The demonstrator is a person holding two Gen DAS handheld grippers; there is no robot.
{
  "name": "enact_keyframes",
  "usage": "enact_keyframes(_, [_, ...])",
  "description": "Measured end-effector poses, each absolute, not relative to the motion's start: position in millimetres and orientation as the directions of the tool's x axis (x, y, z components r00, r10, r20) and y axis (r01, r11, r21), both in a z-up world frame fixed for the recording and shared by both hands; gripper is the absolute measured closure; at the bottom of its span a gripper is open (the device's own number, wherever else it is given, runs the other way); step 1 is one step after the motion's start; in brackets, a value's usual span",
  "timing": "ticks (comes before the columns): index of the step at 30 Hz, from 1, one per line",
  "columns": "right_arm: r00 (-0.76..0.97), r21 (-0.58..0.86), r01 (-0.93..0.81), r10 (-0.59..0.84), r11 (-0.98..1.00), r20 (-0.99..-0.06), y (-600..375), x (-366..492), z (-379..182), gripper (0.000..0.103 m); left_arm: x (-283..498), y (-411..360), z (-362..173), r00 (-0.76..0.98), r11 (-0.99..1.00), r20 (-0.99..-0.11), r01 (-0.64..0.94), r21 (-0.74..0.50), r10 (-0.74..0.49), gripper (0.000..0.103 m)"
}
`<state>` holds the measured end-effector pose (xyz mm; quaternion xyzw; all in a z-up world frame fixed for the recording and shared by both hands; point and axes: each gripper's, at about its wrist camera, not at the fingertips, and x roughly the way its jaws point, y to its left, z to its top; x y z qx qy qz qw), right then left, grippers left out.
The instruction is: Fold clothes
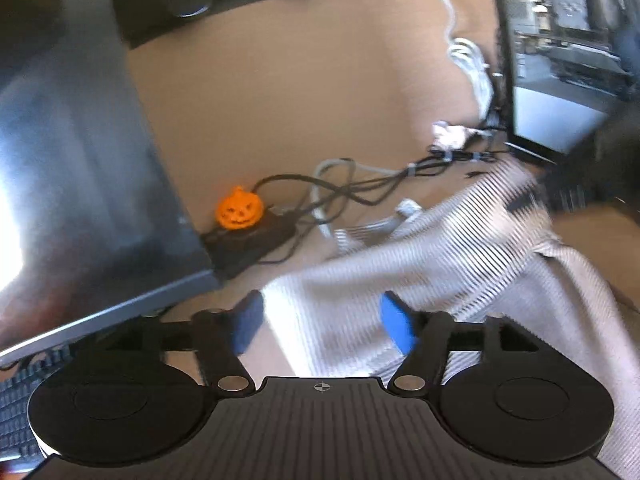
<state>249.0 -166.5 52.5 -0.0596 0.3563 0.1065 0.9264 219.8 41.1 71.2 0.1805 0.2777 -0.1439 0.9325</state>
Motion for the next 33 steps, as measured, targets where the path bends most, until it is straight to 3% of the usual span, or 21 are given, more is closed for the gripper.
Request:
enact_keyframes(6, [0.743,0.050,-0.280,0.249,0.959,-0.621,-170.4,242.1,102.0,0.095,213.1,-8.5,63.9,0.793,0.796,-0.542,0.506,0.332,-0.278,0.010])
enact_keyframes(11, [0.727,0.067,-0.313,0.284,0.947,-0.625,-162.6,231.7,109.8,0.096,212.5,-65.6,50.0,0.815,0.672,-0.489,0.552,0.494,-0.310,0.012])
enact_keyframes(13, [0.724,0.069,-0.320,0.290,0.945,-0.625,-159.9,228.2,111.8,0.096,215.7,-83.2,44.3,0.833,0.637,-0.465,0.537,0.553,-0.299,0.036])
enact_keyframes(14, [0.723,0.069,-0.323,0.293,0.944,-0.625,-158.6,226.5,112.8,0.096,218.9,-88.4,43.0,0.839,0.633,-0.461,0.528,0.566,-0.287,0.069])
enact_keyframes(15, [0.727,0.061,-0.322,0.288,0.945,-0.623,-158.5,224.6,114.3,0.096,223.5,-89.6,43.8,0.844,0.646,-0.462,0.516,0.563,-0.272,0.092])
enact_keyframes(19, [0.741,0.080,-0.326,0.307,0.942,-0.597,-168.4,217.9,121.4,0.095,240.6,-57.9,64.0,0.856,0.780,-0.468,0.443,0.442,-0.220,0.093])
enact_keyframes(23, [0.772,0.090,-0.281,0.281,0.955,-0.570,-183.4,218.2,120.3,0.080,235.5,4.9,92.8,0.905,0.891,-0.410,0.272,0.364,-0.108,0.094])
enact_keyframes(29, [0.737,-0.073,-0.319,0.199,0.945,-0.646,-159.0,228.5,78.3,0.075,215.7,123.7,115.1,0.917,0.960,-0.372,-0.040,0.277,0.145,0.094])
enact_keyframes(33, [0.664,-0.143,-0.496,0.268,0.856,-0.698,-93.0,235.0,44.8,0.064,220.1,193.2,97.4,0.847,0.967,-0.473,-0.172,0.185,0.241,0.094])
